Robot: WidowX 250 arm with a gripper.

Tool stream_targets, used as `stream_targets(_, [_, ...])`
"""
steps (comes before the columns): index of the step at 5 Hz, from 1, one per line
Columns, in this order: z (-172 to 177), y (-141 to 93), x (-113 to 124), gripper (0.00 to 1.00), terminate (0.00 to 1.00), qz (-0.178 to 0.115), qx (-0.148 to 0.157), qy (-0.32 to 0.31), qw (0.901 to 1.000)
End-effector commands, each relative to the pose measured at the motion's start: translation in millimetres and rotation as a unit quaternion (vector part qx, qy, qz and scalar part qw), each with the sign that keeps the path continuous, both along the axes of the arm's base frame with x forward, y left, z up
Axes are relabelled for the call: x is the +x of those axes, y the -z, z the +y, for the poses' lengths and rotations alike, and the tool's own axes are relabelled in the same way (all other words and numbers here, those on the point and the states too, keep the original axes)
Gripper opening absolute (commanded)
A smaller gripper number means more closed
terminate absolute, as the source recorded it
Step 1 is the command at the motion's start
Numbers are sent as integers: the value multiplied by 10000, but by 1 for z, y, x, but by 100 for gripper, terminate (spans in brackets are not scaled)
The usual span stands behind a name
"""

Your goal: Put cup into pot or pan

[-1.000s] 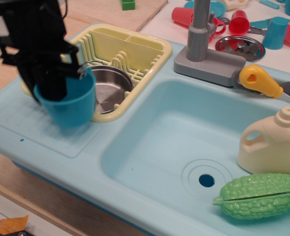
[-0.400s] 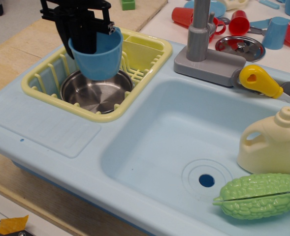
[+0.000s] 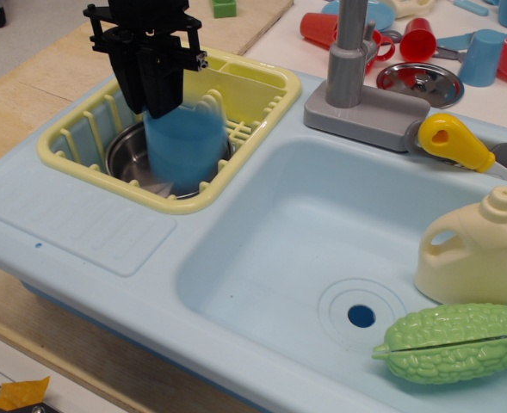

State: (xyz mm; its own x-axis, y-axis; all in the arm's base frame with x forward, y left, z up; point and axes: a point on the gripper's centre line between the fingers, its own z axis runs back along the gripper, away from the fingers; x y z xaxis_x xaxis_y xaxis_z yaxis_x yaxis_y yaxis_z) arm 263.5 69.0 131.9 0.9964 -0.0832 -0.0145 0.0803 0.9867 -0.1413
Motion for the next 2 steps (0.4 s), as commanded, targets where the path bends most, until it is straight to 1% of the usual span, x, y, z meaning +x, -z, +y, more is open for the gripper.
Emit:
stream_targets(1, [4,-10,4,100,0,-190,50,-36,9998])
stream_targets(2, [4,-10,4,100,100,-190,50,-36,9998])
